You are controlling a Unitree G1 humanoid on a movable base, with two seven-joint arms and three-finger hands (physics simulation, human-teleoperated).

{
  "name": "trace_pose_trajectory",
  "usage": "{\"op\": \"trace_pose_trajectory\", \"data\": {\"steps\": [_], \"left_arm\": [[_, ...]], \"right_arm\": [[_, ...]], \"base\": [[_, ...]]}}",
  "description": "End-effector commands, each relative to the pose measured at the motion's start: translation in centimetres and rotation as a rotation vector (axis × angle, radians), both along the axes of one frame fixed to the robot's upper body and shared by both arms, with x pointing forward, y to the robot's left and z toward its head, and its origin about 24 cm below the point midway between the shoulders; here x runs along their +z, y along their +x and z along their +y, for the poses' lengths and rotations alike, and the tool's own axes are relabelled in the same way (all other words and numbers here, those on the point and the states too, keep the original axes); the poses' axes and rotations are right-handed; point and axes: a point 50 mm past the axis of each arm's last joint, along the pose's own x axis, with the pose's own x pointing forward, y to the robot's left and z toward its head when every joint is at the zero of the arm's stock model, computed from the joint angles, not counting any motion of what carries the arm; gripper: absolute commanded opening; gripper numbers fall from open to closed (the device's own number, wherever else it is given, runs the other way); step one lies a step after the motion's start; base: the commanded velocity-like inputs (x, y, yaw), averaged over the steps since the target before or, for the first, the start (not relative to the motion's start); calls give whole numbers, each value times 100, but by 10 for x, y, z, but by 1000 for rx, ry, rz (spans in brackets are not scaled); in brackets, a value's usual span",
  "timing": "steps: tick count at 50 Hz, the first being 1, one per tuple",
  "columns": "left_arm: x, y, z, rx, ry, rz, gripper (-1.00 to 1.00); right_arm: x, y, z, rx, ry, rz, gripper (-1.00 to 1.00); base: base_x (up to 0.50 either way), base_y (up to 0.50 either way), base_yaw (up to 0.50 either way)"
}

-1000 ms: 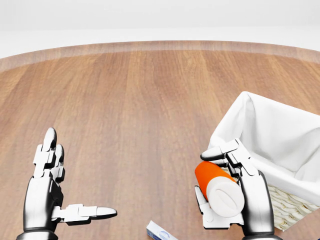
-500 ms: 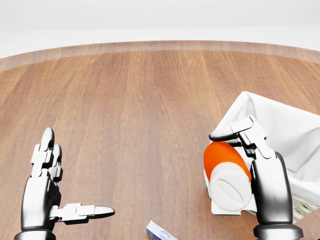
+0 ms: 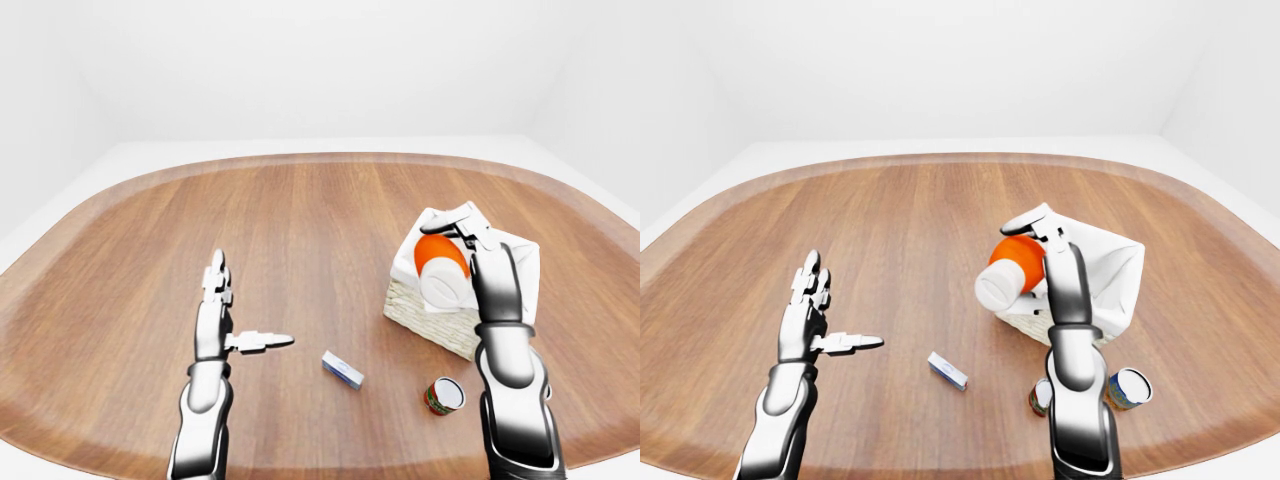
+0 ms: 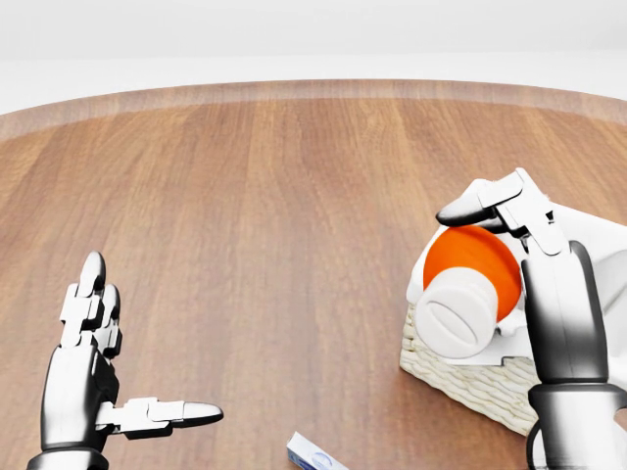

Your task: Pick up the ketchup, and put it in the basket.

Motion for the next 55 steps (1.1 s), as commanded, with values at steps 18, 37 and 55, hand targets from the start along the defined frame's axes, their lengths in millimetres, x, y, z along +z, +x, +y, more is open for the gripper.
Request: {"op": "trace_pose_trajectory", "data": {"steps": [18, 37, 55], "left_arm": [[-2, 2, 2, 8, -9, 8, 100], [-5, 5, 2, 12, -16, 18, 100], [-5, 2, 2, 11, -21, 18, 100]], "right_arm": [[29, 58, -42, -229, -484, 57, -100], [49, 88, -79, -386, -751, 194, -100], [60, 105, -110, -492, -831, 287, -100]], "base": [[0, 0, 0], [0, 0, 0], [0, 0, 0]]}}
